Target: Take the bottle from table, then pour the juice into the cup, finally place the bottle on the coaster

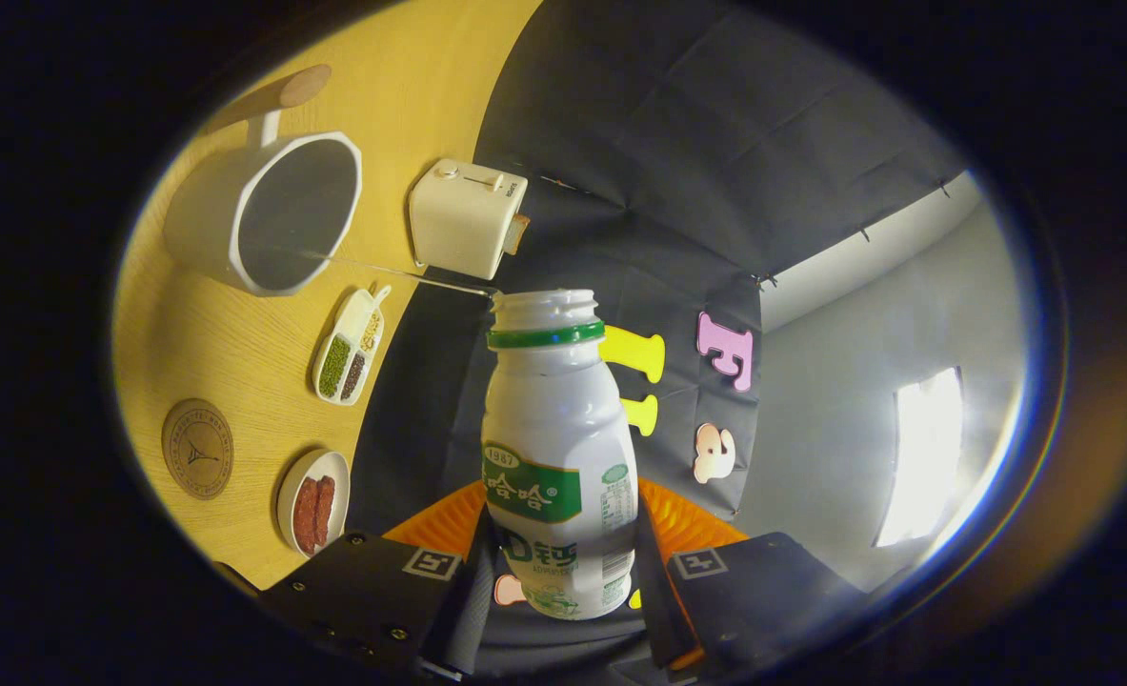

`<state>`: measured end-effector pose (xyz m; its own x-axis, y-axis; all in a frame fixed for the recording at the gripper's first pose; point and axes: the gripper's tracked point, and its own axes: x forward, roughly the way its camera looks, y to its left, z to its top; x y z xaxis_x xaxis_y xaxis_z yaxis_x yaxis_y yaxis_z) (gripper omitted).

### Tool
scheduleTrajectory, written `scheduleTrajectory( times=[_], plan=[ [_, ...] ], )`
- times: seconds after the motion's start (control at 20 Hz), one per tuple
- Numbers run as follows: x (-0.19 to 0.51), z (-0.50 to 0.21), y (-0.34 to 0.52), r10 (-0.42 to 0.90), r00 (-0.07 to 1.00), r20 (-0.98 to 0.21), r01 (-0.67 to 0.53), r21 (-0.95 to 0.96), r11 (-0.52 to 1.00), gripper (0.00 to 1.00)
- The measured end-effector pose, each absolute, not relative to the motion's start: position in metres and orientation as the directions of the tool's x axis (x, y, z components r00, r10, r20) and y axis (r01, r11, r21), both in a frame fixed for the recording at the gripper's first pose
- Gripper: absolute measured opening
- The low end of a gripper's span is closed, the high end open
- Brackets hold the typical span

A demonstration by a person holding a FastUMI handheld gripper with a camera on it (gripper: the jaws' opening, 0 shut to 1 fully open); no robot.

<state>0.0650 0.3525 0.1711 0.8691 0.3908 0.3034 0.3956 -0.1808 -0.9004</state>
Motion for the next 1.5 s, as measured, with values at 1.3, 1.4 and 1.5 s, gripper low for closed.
scheduleTrajectory(
  times=[1.3,1.4,1.5],
  plan=[
    [0.062,0.169,0.388,0.532,0.782,0.325,0.537,-0.784,-0.312,0.66],
    [0.063,0.166,0.388,0.536,0.779,0.325,0.545,-0.774,-0.322,0.66],
    [0.061,0.166,0.388,0.539,0.778,0.322,0.546,-0.771,-0.327,0.66]
  ],
)
